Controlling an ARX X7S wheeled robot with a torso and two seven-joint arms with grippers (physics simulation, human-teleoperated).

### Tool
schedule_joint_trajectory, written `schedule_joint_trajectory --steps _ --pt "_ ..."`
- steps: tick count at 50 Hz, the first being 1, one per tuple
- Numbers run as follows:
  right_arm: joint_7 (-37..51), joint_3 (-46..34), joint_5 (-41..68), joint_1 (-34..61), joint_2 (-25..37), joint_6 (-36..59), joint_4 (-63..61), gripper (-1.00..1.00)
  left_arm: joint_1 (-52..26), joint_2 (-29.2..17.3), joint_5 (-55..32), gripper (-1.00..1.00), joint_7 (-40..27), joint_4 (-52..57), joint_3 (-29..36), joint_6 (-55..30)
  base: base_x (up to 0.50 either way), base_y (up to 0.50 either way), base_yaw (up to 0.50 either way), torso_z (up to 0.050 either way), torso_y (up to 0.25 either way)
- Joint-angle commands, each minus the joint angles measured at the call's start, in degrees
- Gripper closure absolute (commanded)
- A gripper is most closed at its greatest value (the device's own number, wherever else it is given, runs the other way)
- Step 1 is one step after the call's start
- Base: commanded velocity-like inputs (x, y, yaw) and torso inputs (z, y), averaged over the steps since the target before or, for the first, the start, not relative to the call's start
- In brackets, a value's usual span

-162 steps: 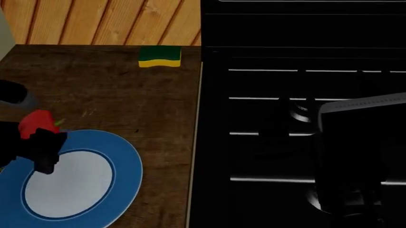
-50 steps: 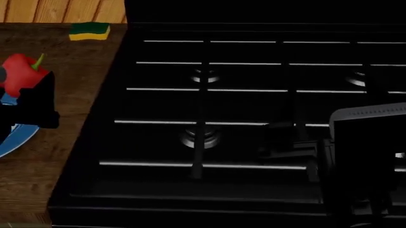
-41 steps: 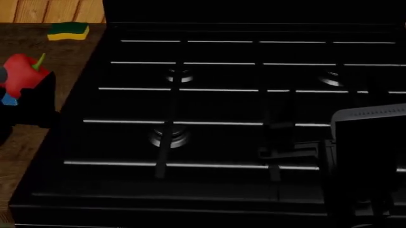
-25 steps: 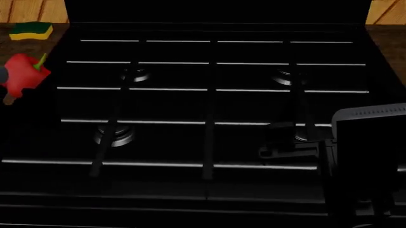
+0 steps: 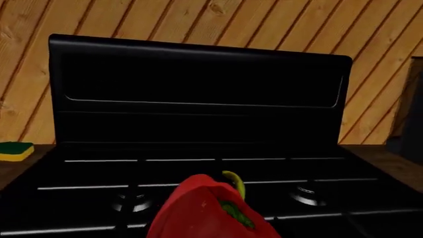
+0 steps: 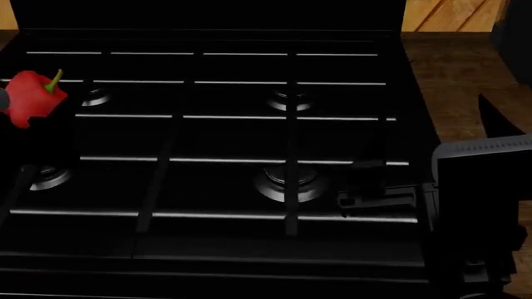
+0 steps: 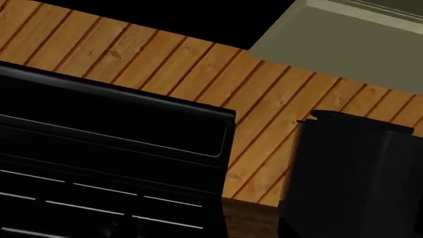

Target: Pick the bell pepper from the counter and place it in the microwave.

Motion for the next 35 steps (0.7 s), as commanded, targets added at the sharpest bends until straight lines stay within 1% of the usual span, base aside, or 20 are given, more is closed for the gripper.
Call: schedule_joint_trajectory --steps 1,6,9,14,17,21,30,31,34,35 --pt "-0.7 0.0 -0.5 0.2 -0.4 -0.1 0.4 -1.00 0.6 0.0 -2.4 1.00 1.4 -0.7 -0.9 1.5 0.00 0.00 0.00 0.000 0.000" --pt "-0.8 -0.2 -0.5 0.3 -0.4 -0.2 0.6 -1.00 1.0 0.0 -2.7 1.00 1.2 -0.1 -1.5 2.1 0.00 0.00 0.00 0.000 0.000" --pt "-0.8 -0.3 -0.4 0.4 -0.4 -0.3 0.7 -1.00 2.1 0.3 -1.7 1.00 1.9 1.8 -2.3 6.1 0.00 0.00 0.00 0.000 0.000" --pt "-0.8 -0.4 -0.3 0.6 -0.4 -0.3 0.6 -1.00 4.0 0.8 0.5 1.00 2.9 8.3 -2.6 12.6 0.00 0.00 0.00 0.000 0.000" --pt "-0.7 -0.4 -0.2 0.5 -0.3 0.0 0.3 -1.00 4.3 1.2 0.4 1.00 2.7 9.5 -3.0 13.7 0.00 0.00 0.00 0.000 0.000" --pt "-0.7 -0.4 -0.1 0.5 -0.3 -0.2 0.3 -1.00 4.6 1.6 1.7 1.00 2.8 12.2 -4.0 17.6 0.00 0.00 0.00 0.000 0.000" --pt "-0.9 -0.2 0.2 0.6 -0.3 -0.8 0.5 -1.00 2.9 1.7 4.8 1.00 2.1 17.1 -3.2 20.8 0.00 0.00 0.00 0.000 0.001" --pt "-0.9 -0.2 0.3 0.5 -0.3 -0.8 0.4 -1.00 2.8 1.7 3.9 1.00 1.8 17.6 -3.4 20.1 0.00 0.00 0.00 0.000 0.000" --pt "-0.9 0.0 0.3 0.0 -0.3 -1.2 0.4 -1.00 2.5 1.7 5.1 1.00 1.9 18.9 -3.2 21.6 0.00 0.00 0.00 0.000 0.000" --pt "-0.8 0.0 0.3 -0.1 -0.3 -1.3 0.4 -1.00 2.0 1.8 4.4 1.00 1.4 19.3 -3.4 20.7 0.00 0.00 0.00 0.000 0.000"
